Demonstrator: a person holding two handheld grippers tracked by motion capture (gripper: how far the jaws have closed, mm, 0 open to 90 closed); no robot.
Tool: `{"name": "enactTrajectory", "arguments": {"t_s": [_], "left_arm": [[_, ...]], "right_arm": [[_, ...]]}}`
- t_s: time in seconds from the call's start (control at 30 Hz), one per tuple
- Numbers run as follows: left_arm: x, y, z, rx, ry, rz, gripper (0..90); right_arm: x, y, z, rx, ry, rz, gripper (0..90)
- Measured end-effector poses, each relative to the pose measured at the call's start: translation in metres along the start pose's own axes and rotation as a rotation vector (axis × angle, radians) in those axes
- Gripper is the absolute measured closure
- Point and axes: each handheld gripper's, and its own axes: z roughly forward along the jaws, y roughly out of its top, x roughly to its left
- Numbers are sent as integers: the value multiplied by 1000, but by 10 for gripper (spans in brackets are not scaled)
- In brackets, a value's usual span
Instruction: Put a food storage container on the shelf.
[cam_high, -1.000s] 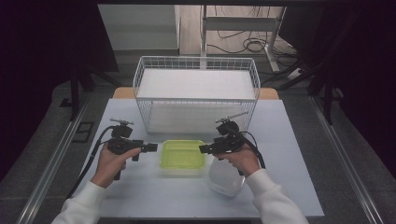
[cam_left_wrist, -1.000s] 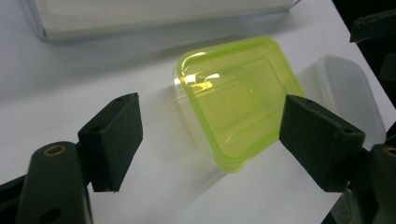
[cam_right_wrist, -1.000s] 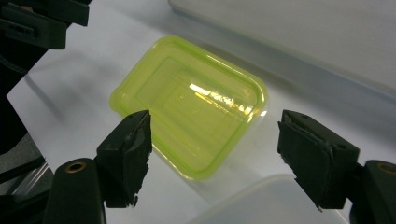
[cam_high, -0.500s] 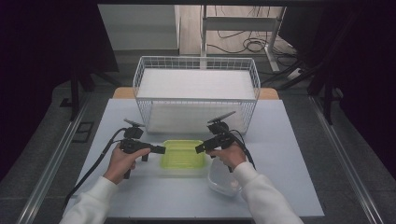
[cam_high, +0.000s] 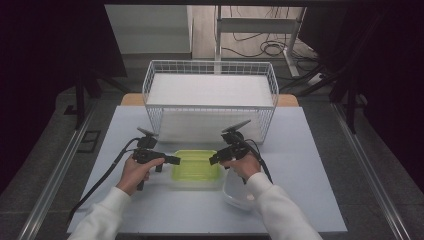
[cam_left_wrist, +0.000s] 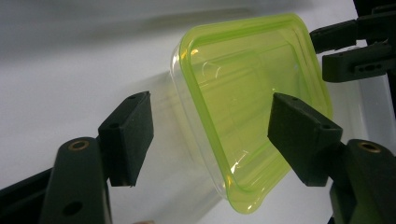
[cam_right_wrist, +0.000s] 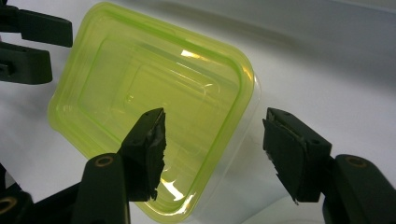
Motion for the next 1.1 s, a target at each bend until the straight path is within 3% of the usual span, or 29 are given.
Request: {"name": "enactTrajectory", "arguments": {"t_s": [0.23, 0.5, 0.57, 0.77, 0.83, 0.93, 1.0, 1.1], "left_arm": [[3, 1, 4, 14, -2, -6, 334], [6, 1, 7, 15, -23, -21, 384], [10, 1, 10, 18, -70, -47, 424], [16, -2, 13, 20, -105, -70, 537], [16, -2, 13, 26, -89, -67, 567], [17, -2, 10, 6, -106, -79, 616], [17, -2, 7, -7, -106, -79, 718], [16, -3, 3, -26, -91, -75, 758]], "right_arm": [[-4, 1, 6, 24, 24, 33, 423], [-6, 2, 8, 33, 46, 37, 482], [-6, 2, 9, 33, 49, 45, 499], [-6, 1, 10, 34, 75, 48, 574], [-5, 1, 11, 32, 89, 46, 586], [-5, 0, 9, 33, 90, 47, 626], [-6, 0, 7, 19, 108, 60, 666], [-7, -1, 3, 8, 109, 53, 722]]}}
